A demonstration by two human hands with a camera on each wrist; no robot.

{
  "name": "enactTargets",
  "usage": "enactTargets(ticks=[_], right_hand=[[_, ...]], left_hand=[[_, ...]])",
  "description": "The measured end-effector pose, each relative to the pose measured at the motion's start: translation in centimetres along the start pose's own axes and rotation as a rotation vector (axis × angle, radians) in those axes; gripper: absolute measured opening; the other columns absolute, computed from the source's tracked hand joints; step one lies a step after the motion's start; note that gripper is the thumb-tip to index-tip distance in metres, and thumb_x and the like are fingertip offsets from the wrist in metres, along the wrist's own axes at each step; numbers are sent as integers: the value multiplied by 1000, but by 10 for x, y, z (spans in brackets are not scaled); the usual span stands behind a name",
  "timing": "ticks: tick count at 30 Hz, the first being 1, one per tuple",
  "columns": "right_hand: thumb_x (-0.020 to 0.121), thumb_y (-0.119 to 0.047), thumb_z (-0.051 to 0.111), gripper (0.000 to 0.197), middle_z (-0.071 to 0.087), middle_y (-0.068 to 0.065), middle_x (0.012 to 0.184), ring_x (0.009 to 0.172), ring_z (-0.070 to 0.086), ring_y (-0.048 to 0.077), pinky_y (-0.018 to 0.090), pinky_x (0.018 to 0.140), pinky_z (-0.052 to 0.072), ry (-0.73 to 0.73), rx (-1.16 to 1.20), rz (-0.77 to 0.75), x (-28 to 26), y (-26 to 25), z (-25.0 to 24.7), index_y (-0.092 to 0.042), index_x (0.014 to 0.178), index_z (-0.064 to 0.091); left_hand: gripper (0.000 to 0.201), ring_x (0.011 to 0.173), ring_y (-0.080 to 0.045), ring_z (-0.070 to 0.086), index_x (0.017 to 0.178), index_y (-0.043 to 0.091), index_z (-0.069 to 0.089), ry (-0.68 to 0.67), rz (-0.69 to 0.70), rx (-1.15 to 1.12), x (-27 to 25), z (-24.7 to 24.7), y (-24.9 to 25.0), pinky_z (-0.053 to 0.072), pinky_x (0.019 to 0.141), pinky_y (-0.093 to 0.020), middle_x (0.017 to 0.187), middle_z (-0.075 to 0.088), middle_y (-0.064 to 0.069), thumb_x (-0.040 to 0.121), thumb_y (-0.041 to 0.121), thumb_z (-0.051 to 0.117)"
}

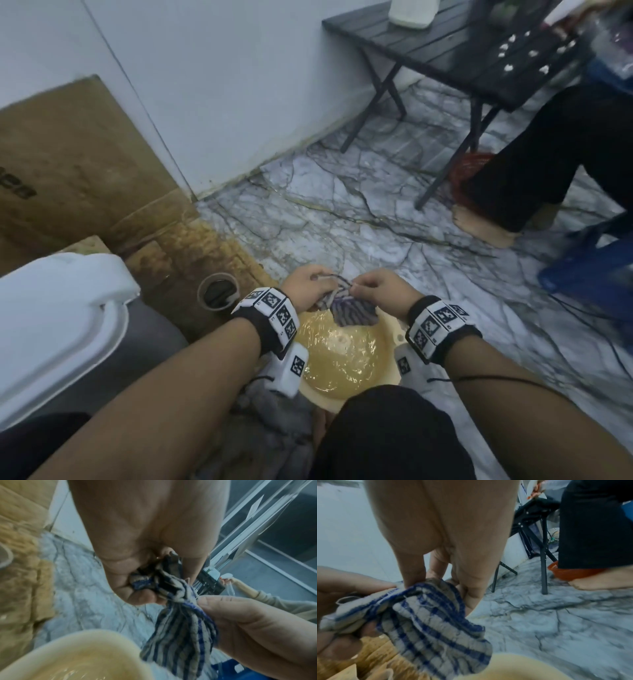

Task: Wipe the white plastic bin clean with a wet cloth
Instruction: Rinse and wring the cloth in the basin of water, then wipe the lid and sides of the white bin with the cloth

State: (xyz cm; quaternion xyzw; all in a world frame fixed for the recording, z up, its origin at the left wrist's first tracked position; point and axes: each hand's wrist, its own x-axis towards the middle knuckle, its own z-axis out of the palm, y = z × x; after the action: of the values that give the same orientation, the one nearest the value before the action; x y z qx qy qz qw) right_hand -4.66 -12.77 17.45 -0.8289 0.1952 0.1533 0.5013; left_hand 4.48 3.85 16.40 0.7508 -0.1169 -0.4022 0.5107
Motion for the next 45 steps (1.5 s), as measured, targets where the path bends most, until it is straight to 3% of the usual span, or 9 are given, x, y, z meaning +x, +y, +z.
enactTargets(ticks=[6, 9, 13, 19, 24, 30, 34, 40, 45], right_hand=[[96, -19, 58, 28, 57, -2, 62, 59, 51, 14, 31, 63, 43, 85, -93, -156, -18, -67, -20, -19, 68, 57], [99, -22, 54, 30, 52, -4, 64, 59, 46, 10, 27, 59, 37, 115, -132, -229, -33, -106, -25, -19, 69, 52], [98, -23, 55, 23, 57, -3, 69, 63, 51, 11, 25, 60, 38, 118, -103, -290, -53, -157, -20, -15, 76, 56], [89, -18, 68, 7, 71, 5, 85, 76, 66, 18, 31, 73, 52, -27, 50, -369, -81, -222, 16, -13, 88, 64], [65, -28, 82, 47, 74, 9, 102, 98, 70, 28, 45, 92, 54, -99, -43, -424, -81, -252, 62, -9, 105, 67], [91, -16, 65, 3, 73, 4, 89, 83, 69, 20, 37, 79, 56, -123, 12, -458, -83, -266, 125, -15, 93, 63], [97, -28, 55, 21, 73, 3, 95, 90, 68, 19, 34, 80, 54, -103, -44, -470, -79, -268, 165, -12, 98, 68], [99, -31, 50, 22, 72, 4, 92, 92, 66, 24, 43, 88, 51, -124, 3, -462, -67, -281, 217, -18, 87, 64], [100, -36, 46, 24, 69, 4, 99, 101, 64, 27, 42, 91, 50, -143, -6, -469, -47, -298, 242, -21, 89, 61]], left_hand=[[20, 71, -19, 61, 104, 18, 65, 82, 147, -94, -45, -32, 45, 52, 58, -21, 87, 66, -7, 86, 20, 73], [41, 73, -22, 66, 109, 17, 62, 59, 201, -177, -71, -52, 64, 56, 72, -36, 91, 69, -9, 75, 3, 80], [43, 66, -18, 64, 107, 13, 60, 111, 274, -243, -112, -78, 87, 55, 56, -25, 86, 67, -8, 74, -10, 76], [26, 52, -15, 60, 100, 10, 59, 273, 326, -372, -176, -119, 100, 51, 49, -23, 75, 62, -7, 83, -6, 69], [24, 66, -20, 62, 106, 4, 63, 432, 313, -382, -220, -154, 82, 53, 51, -23, 85, 65, -11, 83, 2, 71], [16, 56, -11, 60, 97, 7, 64, 556, 279, -417, -255, -181, 45, 52, 53, -25, 72, 64, -4, 84, 6, 73], [19, 54, -11, 63, 101, 6, 62, 624, 230, -463, -275, -197, 16, 50, 51, -22, 70, 68, -4, 86, 11, 71], [31, 66, -13, 66, 110, 7, 62, 734, 175, -513, -298, -224, -28, 52, 61, -25, 81, 73, -5, 87, 26, 72], [26, 75, -21, 61, 108, 9, 60, 882, 139, -536, -323, -243, -60, 52, 68, -30, 86, 66, -8, 88, 21, 71]])
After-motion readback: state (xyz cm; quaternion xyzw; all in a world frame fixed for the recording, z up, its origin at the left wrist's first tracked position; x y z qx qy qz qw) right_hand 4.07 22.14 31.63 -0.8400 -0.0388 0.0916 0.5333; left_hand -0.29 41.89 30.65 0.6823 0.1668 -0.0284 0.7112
